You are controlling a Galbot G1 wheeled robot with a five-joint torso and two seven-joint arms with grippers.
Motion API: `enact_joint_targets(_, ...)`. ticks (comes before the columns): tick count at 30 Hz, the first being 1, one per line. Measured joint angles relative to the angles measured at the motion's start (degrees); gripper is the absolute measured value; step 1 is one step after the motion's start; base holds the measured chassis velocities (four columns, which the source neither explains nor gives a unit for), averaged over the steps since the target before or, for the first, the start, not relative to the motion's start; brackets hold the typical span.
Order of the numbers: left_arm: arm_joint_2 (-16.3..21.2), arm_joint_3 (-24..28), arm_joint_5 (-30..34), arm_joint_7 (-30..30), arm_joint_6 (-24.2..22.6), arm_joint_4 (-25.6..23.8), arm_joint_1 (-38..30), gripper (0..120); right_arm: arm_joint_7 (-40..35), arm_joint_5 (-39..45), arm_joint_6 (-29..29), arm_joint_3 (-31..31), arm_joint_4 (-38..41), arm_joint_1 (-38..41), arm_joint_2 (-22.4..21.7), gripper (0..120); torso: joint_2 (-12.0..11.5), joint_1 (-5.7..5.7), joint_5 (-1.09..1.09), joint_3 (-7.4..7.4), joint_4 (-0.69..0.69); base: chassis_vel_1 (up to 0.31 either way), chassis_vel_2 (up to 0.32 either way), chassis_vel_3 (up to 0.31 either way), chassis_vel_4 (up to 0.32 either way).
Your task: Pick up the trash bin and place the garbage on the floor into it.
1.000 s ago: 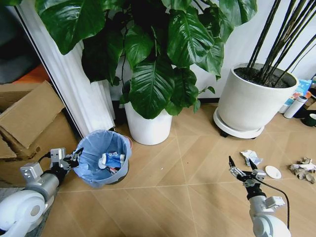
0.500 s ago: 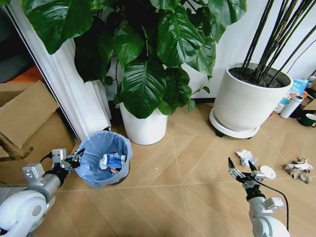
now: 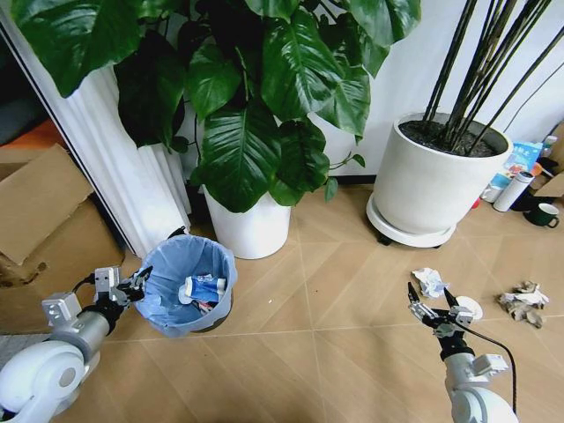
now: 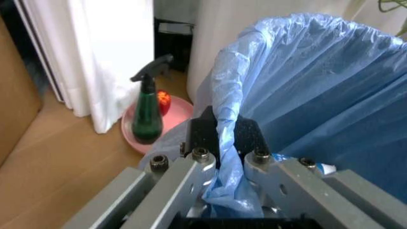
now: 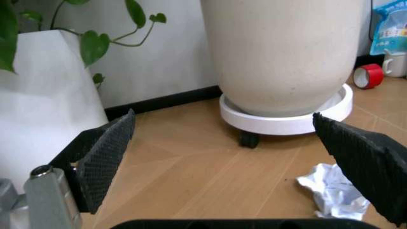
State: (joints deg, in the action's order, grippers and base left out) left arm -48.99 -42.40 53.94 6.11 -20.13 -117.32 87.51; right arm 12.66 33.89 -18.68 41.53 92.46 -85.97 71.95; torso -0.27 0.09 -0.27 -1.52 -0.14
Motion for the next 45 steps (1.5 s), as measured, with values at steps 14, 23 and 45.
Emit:
enact_joint_targets(14, 0.0, -0.1, 0.0, 0.1, 0.0, -0.2, 0.0, 0, 0.5, 0.2, -0.1, 0.0, -0.3, 0.0, 0.0, 100, 0.0, 0.0, 0.0, 0.0, 0.0, -0.094, -0.077, 0.102, 0.084)
enact_joint_targets(23, 0.0, 0.0, 0.0, 0.2, 0.0, -0.2, 0.1, 0, 0.6, 0.4, -0.2, 0.0, -0.5, 0.1, 0.0, 100, 0.0, 0.0, 0.0, 0.0, 0.0, -0.143, -0.063, 0.126, 0.067)
enact_joint_targets(45, 0.3, 0.3, 0.1, 0.3, 0.0, 0.0, -0.1, 0, 1.0, 0.7, -0.7, -0.2, -0.7, 0.0, -0.4, 100, 0.0, 0.0, 0.0, 0.0, 0.0, -0.12, -0.063, 0.123, 0.064)
